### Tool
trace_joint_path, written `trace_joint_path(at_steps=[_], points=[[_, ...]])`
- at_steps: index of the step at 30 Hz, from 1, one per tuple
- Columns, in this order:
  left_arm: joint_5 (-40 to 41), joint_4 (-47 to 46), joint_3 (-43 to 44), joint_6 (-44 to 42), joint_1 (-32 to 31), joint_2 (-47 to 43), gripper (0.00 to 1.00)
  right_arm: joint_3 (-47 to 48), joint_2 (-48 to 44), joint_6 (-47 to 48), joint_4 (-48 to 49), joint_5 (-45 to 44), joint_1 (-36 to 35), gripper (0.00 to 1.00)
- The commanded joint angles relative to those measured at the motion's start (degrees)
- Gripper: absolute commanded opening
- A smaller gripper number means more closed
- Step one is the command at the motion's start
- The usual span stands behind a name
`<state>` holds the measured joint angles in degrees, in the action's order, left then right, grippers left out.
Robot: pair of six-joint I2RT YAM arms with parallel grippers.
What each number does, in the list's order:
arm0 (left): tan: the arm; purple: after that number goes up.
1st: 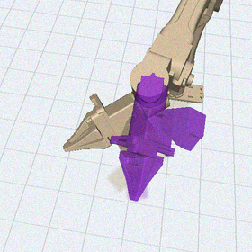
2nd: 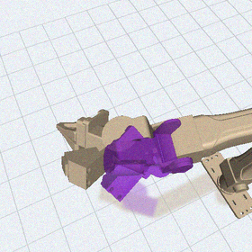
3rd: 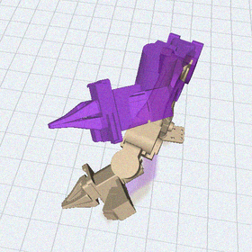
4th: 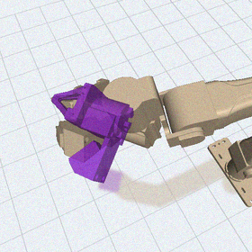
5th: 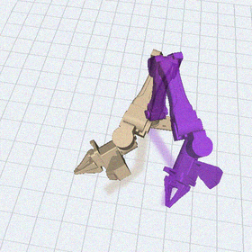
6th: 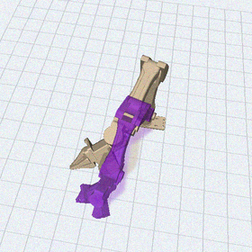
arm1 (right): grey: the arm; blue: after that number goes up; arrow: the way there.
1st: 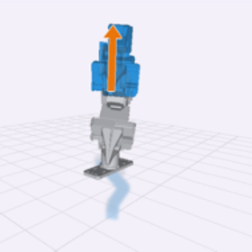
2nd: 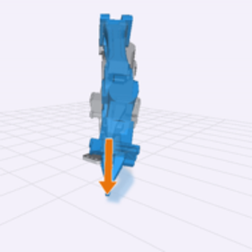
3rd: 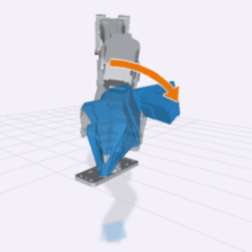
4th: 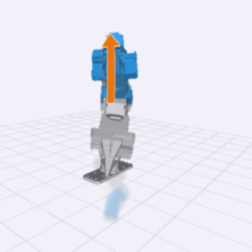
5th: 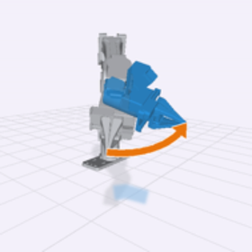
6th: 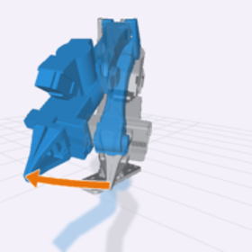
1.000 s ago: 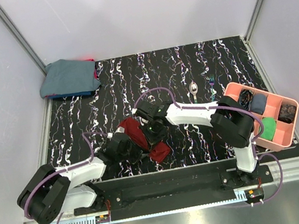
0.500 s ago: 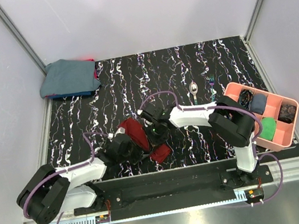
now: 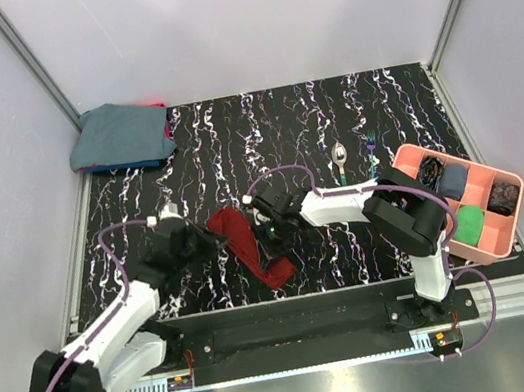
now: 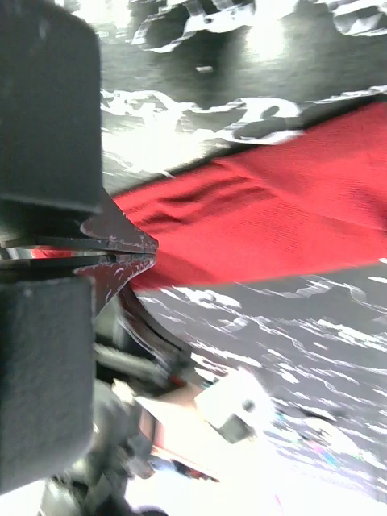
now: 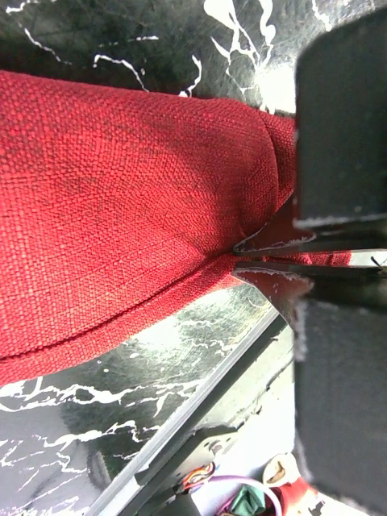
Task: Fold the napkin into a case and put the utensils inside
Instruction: Smooth out the smaller rectangle-folded napkin from the folded napkin.
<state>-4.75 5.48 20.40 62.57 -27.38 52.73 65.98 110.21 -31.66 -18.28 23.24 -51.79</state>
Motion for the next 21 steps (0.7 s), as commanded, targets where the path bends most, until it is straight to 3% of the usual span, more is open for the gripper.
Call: trace_joint_path(at_steps=[1, 10, 17, 21], points=[[-8.68, -3.62, 8.06, -6.30, 5.22, 8.49, 0.01, -2.17, 1.23, 0.63, -0.44, -2.50, 0.02, 0.02], [-16.78, -12.51, 13.00, -6.93, 5.67, 25.21, 0.00, -2.52, 1.06, 0.20, 0.18, -2.68, 0.11, 0.04], [-16.25, -11.81, 5.01, -9.74, 5.84, 26.45, 0.00, -3.31, -0.43, 0.28, 0.18, -2.15, 1.07, 0.07], [-14.41, -11.80, 2.89, -12.02, 7.77, 29.88, 0.00, -3.66, -3.07, 0.63, -0.52, -0.40, 1.78, 0.17]])
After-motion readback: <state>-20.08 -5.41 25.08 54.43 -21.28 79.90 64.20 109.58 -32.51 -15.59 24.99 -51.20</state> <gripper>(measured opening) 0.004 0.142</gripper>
